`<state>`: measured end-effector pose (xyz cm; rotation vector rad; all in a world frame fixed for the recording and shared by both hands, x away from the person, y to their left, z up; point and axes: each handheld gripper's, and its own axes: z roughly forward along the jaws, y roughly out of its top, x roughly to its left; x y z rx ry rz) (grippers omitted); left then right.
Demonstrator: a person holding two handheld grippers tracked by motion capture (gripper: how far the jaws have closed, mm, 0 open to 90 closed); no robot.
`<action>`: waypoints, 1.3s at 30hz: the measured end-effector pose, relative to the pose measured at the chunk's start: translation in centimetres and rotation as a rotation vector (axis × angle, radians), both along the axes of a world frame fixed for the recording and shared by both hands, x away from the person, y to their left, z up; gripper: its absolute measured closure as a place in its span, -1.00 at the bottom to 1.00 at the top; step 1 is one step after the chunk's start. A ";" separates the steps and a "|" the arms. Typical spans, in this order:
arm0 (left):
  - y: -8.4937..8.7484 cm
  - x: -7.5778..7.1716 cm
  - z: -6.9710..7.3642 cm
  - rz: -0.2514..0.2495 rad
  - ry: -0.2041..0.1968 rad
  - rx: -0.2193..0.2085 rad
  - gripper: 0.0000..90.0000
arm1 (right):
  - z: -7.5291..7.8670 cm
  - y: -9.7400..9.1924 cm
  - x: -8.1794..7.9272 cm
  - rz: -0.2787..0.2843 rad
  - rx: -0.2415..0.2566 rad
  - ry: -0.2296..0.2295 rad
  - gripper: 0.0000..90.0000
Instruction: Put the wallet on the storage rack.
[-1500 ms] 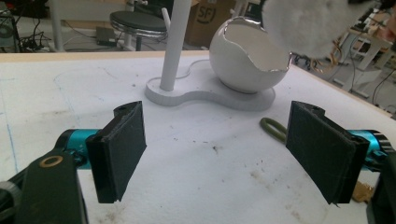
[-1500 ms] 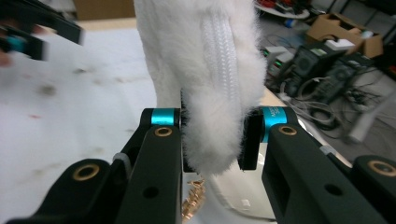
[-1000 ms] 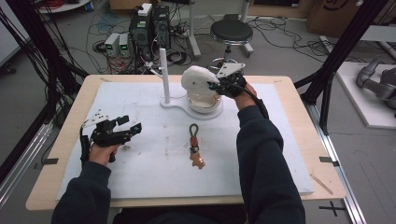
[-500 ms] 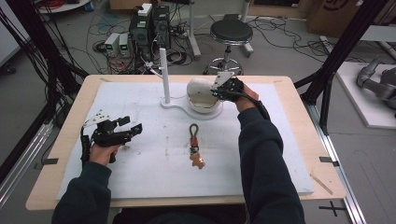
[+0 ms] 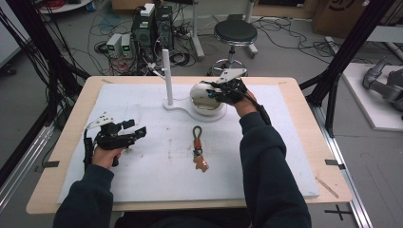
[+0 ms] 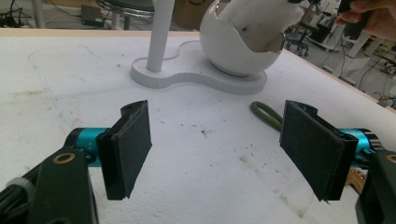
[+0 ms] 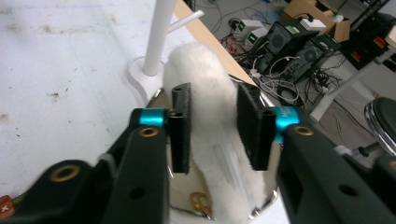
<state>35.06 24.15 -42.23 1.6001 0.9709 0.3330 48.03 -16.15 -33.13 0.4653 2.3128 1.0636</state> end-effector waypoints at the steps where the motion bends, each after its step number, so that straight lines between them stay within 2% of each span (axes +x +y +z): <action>1: 0.0 0.0 0.0 0.000 0.000 0.000 -0.45 | 0.0 0.0 0.0 0.000 0.000 0.000 0.52; 2: 0.0 0.0 0.0 0.002 0.001 -0.004 -0.45 | -0.4 0.7 0.1 -0.007 -0.030 0.014 0.60; 4: 0.0 0.0 0.0 0.005 0.001 -0.007 -0.44 | -1.0 1.2 0.4 -0.027 -0.068 0.034 0.60; 5: 0.0 0.0 0.0 0.005 0.001 -0.007 -0.44 | -1.2 1.4 0.4 -0.030 -0.074 0.055 0.60; 6: 0.0 0.0 0.0 0.004 0.003 -0.007 -0.44 | -1.2 1.4 0.3 -0.030 -0.071 0.055 0.55; 7: 0.0 0.0 0.0 0.002 0.004 -0.006 -0.44 | -1.1 1.3 0.2 -0.038 -0.061 0.057 0.41; 8: 0.0 0.0 0.0 0.002 0.004 -0.006 -0.44 | -1.1 1.3 0.2 -0.038 -0.061 0.057 0.41; 9: 0.0 0.0 0.0 0.001 0.004 -0.004 -0.44 | -0.7 0.5 -0.3 -0.079 0.003 0.073 0.04; 10: 0.0 0.0 0.0 -0.001 0.004 -0.002 -0.44 | -0.7 0.5 -0.3 -0.079 0.003 0.073 0.04; 11: 0.0 0.0 0.0 -0.003 0.002 -0.002 -0.43 | -0.4 0.2 -0.4 -0.099 0.022 0.102 -0.03; 12: 0.0 0.0 0.0 -0.005 -0.003 -0.001 -0.42 | 0.2 -0.9 -1.0 -0.173 0.062 0.177 -0.10; 13: -0.1 -0.1 0.1 -0.001 -0.020 0.003 -0.42 | 0.4 -1.5 -1.5 -0.198 0.065 0.181 -0.16; 14: -0.1 -0.1 0.1 -0.001 -0.020 0.003 -0.44 | 0.5 -2.2 -2.2 -0.199 0.076 0.147 -0.14; 15: -0.1 -0.1 0.1 0.003 -0.022 0.004 -0.44 | 0.5 -2.2 -2.2 -0.199 0.076 0.147 -0.14; 16: -0.1 -0.1 0.1 0.008 -0.023 0.002 -0.48 | 0.5 -2.8 -2.9 -0.201 0.092 0.136 -0.18; 17: -0.1 -0.1 0.1 0.013 -0.019 0.007 -0.56 | 0.7 -4.0 -4.0 -0.223 0.086 0.159 -0.29; 18: -0.1 -0.1 0.1 0.013 -0.019 0.007 -0.56 | 0.4 -4.8 -4.9 -0.219 0.116 0.142 -0.28; 20: -0.1 -0.1 0.1 0.015 -0.020 0.002 -0.56 | 0.3 -5.5 -5.5 -0.226 0.117 0.159 -0.30; 21: -0.1 -0.1 0.1 0.015 -0.023 0.007 -0.56 | 0.0 -6.2 -6.2 -0.237 0.117 0.152 -0.31; 23: -0.1 -0.2 0.2 0.013 -0.022 0.014 -0.56 | -1.9 -8.6 -8.5 -0.252 0.148 0.184 -0.32; 24: -0.1 -0.2 0.2 0.013 -0.022 0.014 -0.56 | -1.9 -8.6 -8.5 -0.252 0.148 0.184 -0.32; 26: -0.1 -0.2 0.2 0.014 -0.025 0.016 -0.56 | -4.0 -10.4 -9.9 -0.292 0.193 0.250 -0.36; 27: -0.1 -0.2 0.2 0.013 -0.028 0.023 -0.54 | -4.7 -10.9 -10.3 -0.312 0.208 0.267 -0.37; 29: -0.1 -0.3 0.2 0.011 -0.032 0.030 -0.53 | -5.9 -11.8 -10.9 -0.336 0.239 0.268 -0.37; 32: -0.1 -0.2 0.2 0.016 -0.040 0.037 -0.53 | -6.6 -12.5 -11.2 -0.346 0.252 0.268 -0.37; 36: -0.1 -0.3 0.3 0.022 -0.042 0.041 -0.53 | -6.3 -12.5 -11.5 -0.343 0.272 0.241 -0.37; 39: -0.2 -0.4 0.3 0.017 -0.042 0.040 -0.52 | -6.2 -12.2 -11.8 -0.328 0.266 0.233 -0.37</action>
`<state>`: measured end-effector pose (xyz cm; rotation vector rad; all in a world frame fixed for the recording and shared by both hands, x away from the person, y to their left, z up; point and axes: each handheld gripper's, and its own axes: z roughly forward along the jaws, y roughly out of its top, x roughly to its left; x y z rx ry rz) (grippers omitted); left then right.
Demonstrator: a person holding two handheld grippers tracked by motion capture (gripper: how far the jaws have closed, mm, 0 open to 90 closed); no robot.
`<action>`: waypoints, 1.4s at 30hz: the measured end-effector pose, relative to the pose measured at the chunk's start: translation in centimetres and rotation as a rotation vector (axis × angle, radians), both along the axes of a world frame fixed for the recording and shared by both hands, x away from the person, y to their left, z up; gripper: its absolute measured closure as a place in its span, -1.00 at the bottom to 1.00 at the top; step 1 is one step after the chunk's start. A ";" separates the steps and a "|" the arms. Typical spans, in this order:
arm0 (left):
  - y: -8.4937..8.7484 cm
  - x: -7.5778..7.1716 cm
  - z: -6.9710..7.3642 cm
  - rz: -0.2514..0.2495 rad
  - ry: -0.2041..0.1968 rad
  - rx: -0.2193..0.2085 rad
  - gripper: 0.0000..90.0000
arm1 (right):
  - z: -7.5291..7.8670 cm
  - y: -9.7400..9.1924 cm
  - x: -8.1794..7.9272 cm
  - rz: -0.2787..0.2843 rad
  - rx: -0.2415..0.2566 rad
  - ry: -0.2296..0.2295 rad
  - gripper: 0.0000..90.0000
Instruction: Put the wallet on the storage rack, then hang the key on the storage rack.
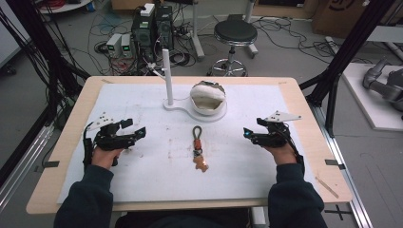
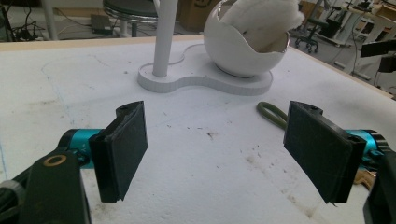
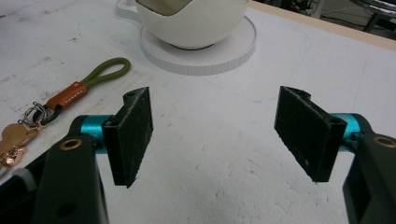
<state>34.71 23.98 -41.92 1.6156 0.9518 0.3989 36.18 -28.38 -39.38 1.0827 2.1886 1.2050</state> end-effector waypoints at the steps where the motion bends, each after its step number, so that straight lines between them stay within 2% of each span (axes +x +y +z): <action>1: 0.0 0.0 0.0 0.000 0.000 0.000 -0.52 | 0.0 0.0 0.0 0.000 -0.001 -0.005 -0.37; 7: 0.1 0.1 -0.1 -0.002 0.009 0.000 -0.52 | -0.3 0.4 0.1 -0.001 -0.004 0.002 -0.37; 14: -0.1 0.1 -0.1 0.000 0.013 -0.002 -0.51 | -1.1 1.3 0.0 0.023 -0.016 0.021 -0.37; 19: 0.0 0.0 0.0 0.014 0.014 0.010 -0.51 | -1.2 1.7 -0.1 0.012 -0.020 0.004 -0.37; 24: 0.0 -0.3 -0.1 0.024 0.004 0.010 -0.49 | -1.3 2.6 -0.5 0.013 0.003 0.012 -0.36; 28: -0.1 -0.2 -0.3 0.022 0.009 0.015 -0.49 | -1.9 5.0 -0.3 0.076 0.045 0.038 -0.21; 30: -0.1 -0.1 -0.3 0.021 0.012 0.020 -0.49 | -2.2 6.3 -0.3 0.105 0.035 0.048 -0.18; 31: -0.1 -0.1 -0.3 0.020 0.014 0.019 -0.49 | -2.2 6.3 -0.3 0.105 0.035 0.048 -0.18; 34: -0.1 -0.1 -0.4 0.021 0.018 0.021 -0.49 | -2.5 8.5 -0.2 0.156 0.029 0.056 -0.08; 39: -0.1 -0.1 -0.5 0.023 0.022 0.023 -0.49 | -3.0 10.2 0.0 0.171 0.028 0.084 -0.01; 42: -0.1 -0.1 -0.5 0.022 0.024 0.023 -0.48 | -3.4 12.0 0.2 0.188 0.017 0.100 0.00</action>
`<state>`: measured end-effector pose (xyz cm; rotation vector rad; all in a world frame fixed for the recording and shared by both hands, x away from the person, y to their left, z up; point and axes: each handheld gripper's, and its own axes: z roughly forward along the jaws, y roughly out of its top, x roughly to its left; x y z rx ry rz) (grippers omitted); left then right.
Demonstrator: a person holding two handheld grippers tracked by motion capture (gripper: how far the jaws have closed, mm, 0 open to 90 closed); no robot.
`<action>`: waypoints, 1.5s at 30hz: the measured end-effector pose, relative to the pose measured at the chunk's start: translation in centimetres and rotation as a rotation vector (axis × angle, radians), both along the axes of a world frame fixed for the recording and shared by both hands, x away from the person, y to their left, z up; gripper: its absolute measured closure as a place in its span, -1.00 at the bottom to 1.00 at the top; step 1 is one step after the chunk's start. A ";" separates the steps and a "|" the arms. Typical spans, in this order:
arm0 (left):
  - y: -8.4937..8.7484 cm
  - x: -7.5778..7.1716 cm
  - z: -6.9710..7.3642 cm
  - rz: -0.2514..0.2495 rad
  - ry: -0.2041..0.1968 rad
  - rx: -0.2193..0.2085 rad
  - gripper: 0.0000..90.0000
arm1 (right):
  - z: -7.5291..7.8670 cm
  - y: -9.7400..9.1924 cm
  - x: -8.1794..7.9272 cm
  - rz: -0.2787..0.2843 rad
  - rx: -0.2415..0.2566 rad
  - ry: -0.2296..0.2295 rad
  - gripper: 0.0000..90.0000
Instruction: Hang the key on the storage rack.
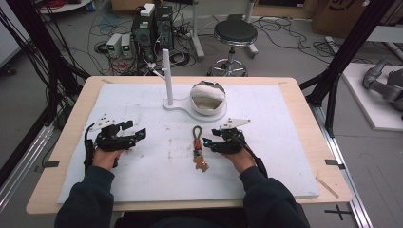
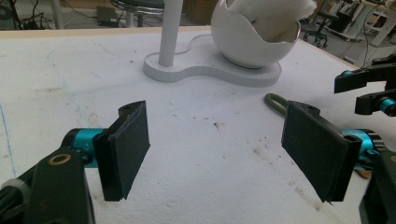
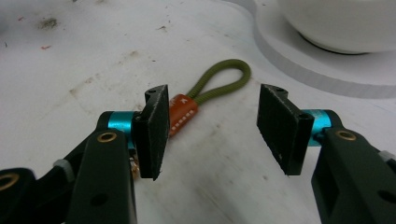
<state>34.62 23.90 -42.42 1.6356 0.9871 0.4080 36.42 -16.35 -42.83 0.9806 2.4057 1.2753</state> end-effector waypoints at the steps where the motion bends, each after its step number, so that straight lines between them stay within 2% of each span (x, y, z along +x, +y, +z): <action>1: 0.0 0.0 0.0 0.001 0.001 0.002 -0.48 | -0.1 0.5 0.1 0.010 -0.004 -0.001 0.00; 5: -0.1 0.0 -0.1 -0.003 0.004 0.001 -0.48 | -0.9 2.7 0.2 0.036 -0.042 0.025 0.00; 9: 0.0 0.1 -0.1 -0.004 0.005 0.001 -0.48 | -2.2 4.3 0.5 0.033 -0.135 0.065 0.03; 11: 0.1 0.1 -0.2 -0.001 0.009 -0.001 -0.48 | -2.1 4.6 0.3 0.041 -0.170 0.038 0.05; 14: 0.1 0.1 -0.2 -0.004 0.011 -0.002 -0.48 | -2.2 4.7 0.2 0.040 -0.175 0.031 0.07; 15: 0.0 0.1 -0.2 -0.004 0.012 -0.001 -0.48 | -2.2 4.7 0.2 0.042 -0.179 0.028 0.13; 17: 0.0 0.0 -0.2 -0.004 0.013 0.002 -0.47 | -1.9 4.7 0.2 0.049 -0.190 0.035 0.38; 18: 0.0 0.0 -0.2 -0.003 0.013 0.001 -0.47 | -1.9 4.7 0.2 0.049 -0.190 0.035 0.38; 20: 0.1 0.0 -0.2 -0.005 0.013 0.002 -0.47 | -1.7 4.8 0.1 0.050 -0.202 0.051 0.58; 22: 0.1 0.1 -0.2 -0.001 0.015 0.000 -0.47 | -1.6 4.8 0.2 0.065 -0.213 0.048 0.68; 28: 0.4 0.1 -0.2 0.010 0.013 -0.009 -0.46 | -1.5 4.5 0.4 0.071 -0.190 0.080 0.73; 29: 0.5 0.1 -0.2 0.014 0.013 -0.014 -0.45 | -1.5 4.5 0.3 0.074 -0.192 0.066 0.74; 31: 0.8 0.0 -0.2 0.026 0.011 -0.019 -0.45 | -1.4 4.5 0.2 0.068 -0.190 0.067 0.74; 32: 1.0 0.0 -0.2 0.031 0.011 -0.020 -0.45 | -1.3 4.4 0.2 0.073 -0.180 0.052 0.74; 33: 1.2 0.0 -0.2 0.036 0.011 -0.022 -0.45 | -0.9 4.2 0.2 0.068 -0.140 0.032 0.74; 34: 1.3 0.0 -0.2 0.044 0.010 -0.024 -0.45 | -0.9 4.2 0.2 0.068 -0.140 0.032 0.74; 35: 1.4 0.1 -0.2 0.046 0.009 -0.025 -0.45 | -0.4 3.9 0.1 0.068 -0.098 0.012 0.74; 36: 1.5 0.1 -0.2 0.048 0.007 -0.024 -0.45 | -0.4 3.9 0.1 0.068 -0.098 0.012 0.74; 37: 1.5 0.1 -0.2 0.051 0.008 -0.023 -0.45 | 0.2 3.7 0.1 0.062 -0.057 -0.013 0.74; 39: 1.6 0.1 -0.2 0.051 0.008 -0.018 -0.45 | 1.0 3.5 0.1 0.059 -0.030 -0.045 0.74; 40: 1.5 0.1 -0.2 0.051 0.008 -0.019 -0.45 | 1.0 3.5 0.1 0.059 -0.030 -0.045 0.74; 41: 1.5 0.1 -0.2 0.051 0.008 -0.019 -0.45 | 2.0 3.4 0.3 0.049 0.004 -0.081 0.74; 42: 1.5 0.1 -0.2 0.051 0.009 -0.017 -0.45 | 2.0 3.4 0.3 0.049 0.004 -0.081 0.74; 43: 1.5 0.1 -0.2 0.052 0.010 -0.016 -0.45 | 3.1 3.5 0.6 0.035 0.038 -0.114 0.74; 45: 1.5 0.1 -0.2 0.051 0.010 -0.018 -0.45 | 3.6 3.6 0.8 0.029 0.049 -0.130 0.75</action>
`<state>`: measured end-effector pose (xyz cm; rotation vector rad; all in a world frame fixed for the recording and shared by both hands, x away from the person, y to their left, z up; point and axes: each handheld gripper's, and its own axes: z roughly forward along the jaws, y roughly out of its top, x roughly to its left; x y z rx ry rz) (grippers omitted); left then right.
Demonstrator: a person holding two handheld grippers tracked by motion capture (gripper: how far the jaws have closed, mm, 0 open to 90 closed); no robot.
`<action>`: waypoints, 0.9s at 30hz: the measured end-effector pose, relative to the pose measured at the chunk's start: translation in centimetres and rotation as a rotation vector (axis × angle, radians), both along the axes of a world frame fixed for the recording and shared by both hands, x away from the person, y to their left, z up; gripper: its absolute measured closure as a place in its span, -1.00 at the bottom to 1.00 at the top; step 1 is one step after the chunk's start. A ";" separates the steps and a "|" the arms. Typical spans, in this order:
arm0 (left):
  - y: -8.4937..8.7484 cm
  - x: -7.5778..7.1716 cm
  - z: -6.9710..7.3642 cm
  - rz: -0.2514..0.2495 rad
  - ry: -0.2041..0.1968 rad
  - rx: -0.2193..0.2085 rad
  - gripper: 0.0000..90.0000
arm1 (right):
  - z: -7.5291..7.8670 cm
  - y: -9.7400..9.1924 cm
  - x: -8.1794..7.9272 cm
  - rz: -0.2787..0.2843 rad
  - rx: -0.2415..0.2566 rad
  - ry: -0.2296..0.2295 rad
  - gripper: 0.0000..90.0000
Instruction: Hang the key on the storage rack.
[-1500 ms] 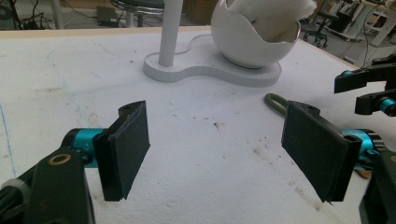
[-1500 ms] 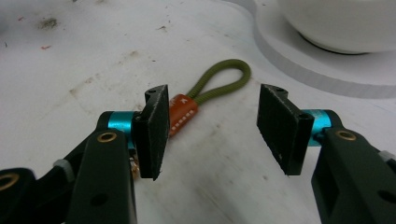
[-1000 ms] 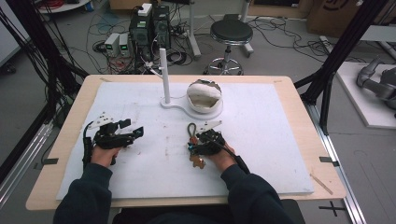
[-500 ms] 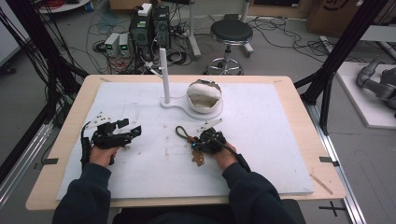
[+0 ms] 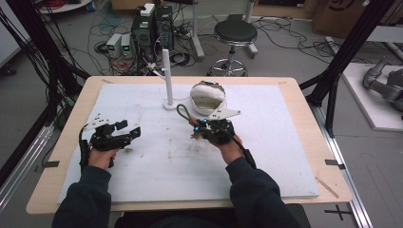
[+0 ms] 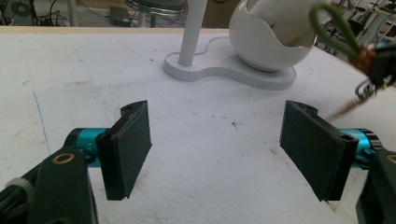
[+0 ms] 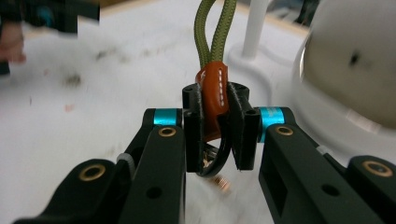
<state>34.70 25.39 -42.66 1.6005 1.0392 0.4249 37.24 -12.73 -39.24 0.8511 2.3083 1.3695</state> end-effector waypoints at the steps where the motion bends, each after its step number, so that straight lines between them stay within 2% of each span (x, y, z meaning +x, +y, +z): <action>1: 0.0 0.0 0.0 0.001 0.001 -0.001 -0.45 | 0.5 0.2 0.2 -0.005 0.009 -0.015 0.75; 3: 0.0 0.0 0.0 -0.001 0.003 0.001 -0.45 | 1.6 0.7 0.6 -0.011 0.032 -0.047 0.75; 4: 0.0 0.0 0.0 -0.002 0.003 0.001 -0.45 | 2.6 1.3 1.0 -0.008 0.049 -0.077 0.75; 6: 0.0 0.0 -0.1 -0.004 0.004 0.000 -0.45 | 3.7 1.9 1.5 -0.014 0.054 -0.105 0.75; 9: 0.0 0.1 -0.1 -0.007 0.003 0.000 -0.45 | 5.2 2.9 2.5 -0.025 0.070 -0.131 0.75; 11: 0.0 0.1 -0.1 -0.007 0.003 0.000 -0.45 | 5.6 3.3 2.8 -0.029 0.073 -0.143 0.75; 13: 0.0 0.1 -0.1 -0.006 0.005 -0.003 -0.45 | 6.6 4.4 3.7 -0.034 0.076 -0.165 0.75; 16: 0.1 0.1 -0.1 -0.002 0.005 -0.008 -0.45 | 7.1 5.1 4.4 -0.043 0.076 -0.168 0.75; 18: 0.1 0.1 -0.1 -0.004 0.005 -0.009 -0.45 | 7.4 5.9 5.2 -0.054 0.075 -0.155 0.75; 20: 0.1 0.1 -0.1 -0.005 0.006 -0.010 -0.45 | 7.5 6.6 5.9 -0.069 0.040 -0.145 0.75; 21: 0.1 0.1 -0.1 -0.006 0.006 -0.010 -0.45 | 7.3 7.4 6.7 -0.097 0.006 -0.139 0.75; 26: 0.1 0.2 -0.2 -0.010 0.006 -0.008 -0.45 | 6.4 8.1 7.8 -0.135 -0.042 -0.111 0.75; 27: 0.1 0.2 -0.2 -0.010 0.007 -0.007 -0.45 | 6.0 8.2 8.1 -0.143 -0.055 -0.091 0.74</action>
